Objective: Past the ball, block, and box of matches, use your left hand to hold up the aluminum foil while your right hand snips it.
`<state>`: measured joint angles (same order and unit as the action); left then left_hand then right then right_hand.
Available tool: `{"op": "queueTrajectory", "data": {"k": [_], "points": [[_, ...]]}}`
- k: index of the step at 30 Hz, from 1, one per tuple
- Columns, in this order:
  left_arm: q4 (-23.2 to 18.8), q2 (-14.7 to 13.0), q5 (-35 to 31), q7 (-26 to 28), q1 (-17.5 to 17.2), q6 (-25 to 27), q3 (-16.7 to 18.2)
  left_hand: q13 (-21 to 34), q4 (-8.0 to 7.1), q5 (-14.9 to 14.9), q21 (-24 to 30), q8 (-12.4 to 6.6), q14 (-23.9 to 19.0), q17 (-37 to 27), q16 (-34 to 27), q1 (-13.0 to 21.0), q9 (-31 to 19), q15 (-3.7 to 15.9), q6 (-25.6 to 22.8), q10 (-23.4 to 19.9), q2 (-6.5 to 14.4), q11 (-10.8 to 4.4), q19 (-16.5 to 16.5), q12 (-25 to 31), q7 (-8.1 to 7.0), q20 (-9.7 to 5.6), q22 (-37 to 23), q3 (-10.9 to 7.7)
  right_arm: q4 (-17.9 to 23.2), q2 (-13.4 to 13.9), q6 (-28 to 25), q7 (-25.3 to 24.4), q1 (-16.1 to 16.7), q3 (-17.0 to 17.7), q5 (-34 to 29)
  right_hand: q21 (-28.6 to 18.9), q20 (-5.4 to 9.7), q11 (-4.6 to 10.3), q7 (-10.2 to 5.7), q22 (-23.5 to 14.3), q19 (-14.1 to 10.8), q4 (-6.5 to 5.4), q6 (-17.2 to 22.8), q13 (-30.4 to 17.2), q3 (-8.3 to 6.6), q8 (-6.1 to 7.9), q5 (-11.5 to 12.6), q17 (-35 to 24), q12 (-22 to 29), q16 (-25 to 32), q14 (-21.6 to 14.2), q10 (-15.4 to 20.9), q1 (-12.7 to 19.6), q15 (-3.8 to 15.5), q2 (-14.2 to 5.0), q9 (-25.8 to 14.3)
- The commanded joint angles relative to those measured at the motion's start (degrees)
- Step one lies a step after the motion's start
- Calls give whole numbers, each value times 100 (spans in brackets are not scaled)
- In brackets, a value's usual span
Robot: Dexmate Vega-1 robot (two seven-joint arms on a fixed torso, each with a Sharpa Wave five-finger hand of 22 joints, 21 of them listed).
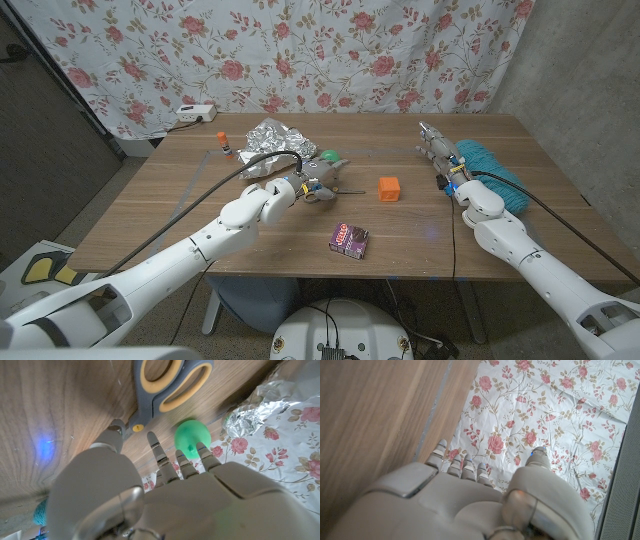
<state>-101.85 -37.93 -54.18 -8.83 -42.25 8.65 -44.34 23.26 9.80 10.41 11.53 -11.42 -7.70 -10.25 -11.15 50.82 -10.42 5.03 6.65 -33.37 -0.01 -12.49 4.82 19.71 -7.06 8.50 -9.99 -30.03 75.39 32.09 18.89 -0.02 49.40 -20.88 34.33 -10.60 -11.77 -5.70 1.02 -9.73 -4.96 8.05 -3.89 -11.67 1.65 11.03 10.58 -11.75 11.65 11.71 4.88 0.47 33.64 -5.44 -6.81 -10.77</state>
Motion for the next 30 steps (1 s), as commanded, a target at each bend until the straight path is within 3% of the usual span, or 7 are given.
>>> {"op": "queueTrajectory", "data": {"k": [1,30], "points": [[17,2,47,-7,35,-59,-35,33,-42,17,14,-31,-58,-24,-8,55,-12,8,-26,-54,-26,0,30,43,-16,4,-29,-11,-64,-51,35,12,-38,-15,15,-23,-30,17,-19,-10,18,-4,22,-5,-33,30,11,-10,22,48,-2,-5,32,1,27,-11],[167,62,13,-24,133,-11,-160,74,-18,50,7,-18,-125,-25,-10,139,-12,17,-102,-140,39,0,35,104,-42,11,-32,-86,21,-25,-25,-24,-66,-29,-17,-23,-30,21,-26,-10,17,-40,37,-6,-46,31,8,-17,21,51,6,-4,-15,9,12,-12]]}}
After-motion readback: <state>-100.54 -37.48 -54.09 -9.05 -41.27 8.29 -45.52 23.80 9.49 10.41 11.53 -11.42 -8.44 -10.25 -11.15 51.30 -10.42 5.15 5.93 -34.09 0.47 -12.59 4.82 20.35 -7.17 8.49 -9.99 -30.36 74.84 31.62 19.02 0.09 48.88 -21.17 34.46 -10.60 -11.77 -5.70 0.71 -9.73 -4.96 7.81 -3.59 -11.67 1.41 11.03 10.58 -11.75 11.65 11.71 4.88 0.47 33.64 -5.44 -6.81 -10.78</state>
